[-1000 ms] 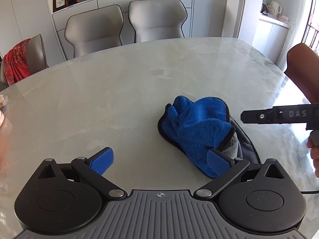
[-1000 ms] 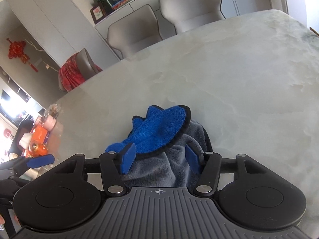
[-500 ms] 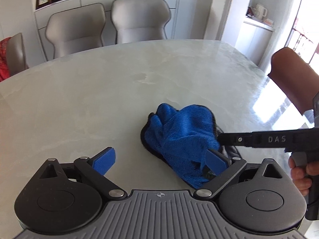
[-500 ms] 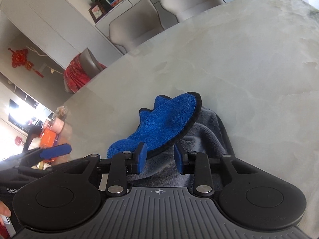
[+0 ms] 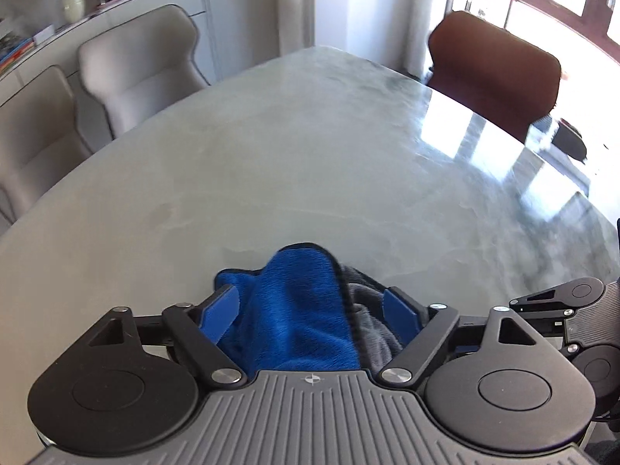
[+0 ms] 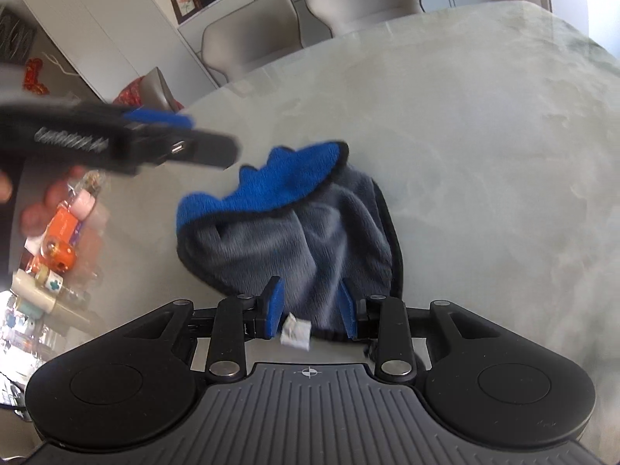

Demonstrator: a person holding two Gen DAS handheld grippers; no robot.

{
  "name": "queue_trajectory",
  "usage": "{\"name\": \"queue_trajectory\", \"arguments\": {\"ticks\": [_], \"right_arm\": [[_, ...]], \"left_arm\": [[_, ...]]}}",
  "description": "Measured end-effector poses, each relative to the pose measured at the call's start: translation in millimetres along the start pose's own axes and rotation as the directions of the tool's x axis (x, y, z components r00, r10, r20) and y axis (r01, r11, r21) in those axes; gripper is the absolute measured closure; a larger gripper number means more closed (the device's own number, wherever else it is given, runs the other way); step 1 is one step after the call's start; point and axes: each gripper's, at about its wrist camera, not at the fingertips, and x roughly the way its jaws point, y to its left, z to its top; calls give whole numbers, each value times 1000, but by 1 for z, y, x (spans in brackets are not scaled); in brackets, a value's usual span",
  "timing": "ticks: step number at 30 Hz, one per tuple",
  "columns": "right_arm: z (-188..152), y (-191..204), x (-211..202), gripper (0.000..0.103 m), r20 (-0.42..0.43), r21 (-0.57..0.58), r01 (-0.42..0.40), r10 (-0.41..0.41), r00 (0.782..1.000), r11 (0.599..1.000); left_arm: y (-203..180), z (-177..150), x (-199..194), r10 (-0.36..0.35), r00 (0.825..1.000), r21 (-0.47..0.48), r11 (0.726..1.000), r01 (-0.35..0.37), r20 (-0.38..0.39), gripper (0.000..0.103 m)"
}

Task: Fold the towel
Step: 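Grasp a towel edge with the right gripper while the left gripper grasps another edge, then pull the towel edges apart with both grippers to spread it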

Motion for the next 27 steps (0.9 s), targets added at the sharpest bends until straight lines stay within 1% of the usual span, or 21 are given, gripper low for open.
{"name": "queue_trajectory", "arguments": {"ticks": [1, 2, 4, 5, 6, 7, 8, 11, 12, 13, 15, 18, 21, 23, 24, 25, 27], "right_arm": [[5, 2, 8, 68, -13, 6, -1, 1, 1000, 1000], [3, 0, 9, 68, -21, 13, 0, 0, 1000, 1000], [-2, -4, 10, 67, -32, 25, -1, 1, 999, 1000], [-3, -6, 10, 67, -33, 27, 0, 1, 999, 1000], [-4, -8, 11, 67, -34, 29, 1, 0, 999, 1000], [-5, -10, 10, 66, -33, 35, -1, 2, 999, 999], [-6, -12, 10, 66, -32, 41, -3, 4, 999, 999], [-7, -20, 9, 62, -28, 63, -8, 10, 1000, 998], [-7, -22, 9, 61, -27, 69, -9, 11, 1000, 998], [-8, -25, 8, 60, -26, 76, -10, 11, 1000, 997], [-10, -26, 9, 60, -24, 85, -15, 17, 1000, 996], [-12, -28, 9, 59, -19, 93, -29, 30, 999, 995], [-12, -29, 8, 58, -14, 98, -40, 41, 999, 994], [-12, -30, 7, 57, -12, 101, -46, 47, 999, 994], [-12, -30, 7, 57, -12, 100, -46, 47, 999, 994], [-12, -30, 7, 57, -11, 100, -46, 48, 999, 994], [-12, -30, 8, 56, -11, 100, -47, 48, 999, 994]], "left_arm": [[-5, 5, 7, -10, 1000, 26, 1000, 10, -13, 33], [-11, 11, 15, -19, 999, 52, 998, 20, -25, 35], [-21, 14, 28, -29, 999, 82, 996, 32, -40, 47], [-26, 14, 35, -36, 998, 95, 995, 40, -43, 51], [-32, 14, 41, -41, 998, 108, 993, 46, -45, 58], [-34, 12, 47, -34, 998, 113, 993, 40, -54, 60], [-37, 11, 52, -23, 998, 118, 993, 30, -63, 60], [-42, 6, 64, 49, 996, 124, 992, -39, -80, 60], [-43, 4, 68, 84, 993, 115, 991, -74, -85, 59], [-43, 2, 66, 101, 991, 109, 990, -91, -89, 59], [-42, 0, 70, 115, 987, 99, 990, -104, -112, 59], [-41, 0, 78, 116, 982, 96, 990, -102, -147, 58], [-42, 2, 85, 119, 981, 92, 990, -105, -156, 59], [-39, 3, 86, 117, 983, 76, 991, -107, -144, 69], [-37, 2, 85, 117, 984, 68, 992, -108, -138, 82], [-35, 2, 83, 115, 984, 61, 992, -108, -135, 88], [-31, 1, 82, 108, 985, 46, 994, -103, -133, 93]]}}
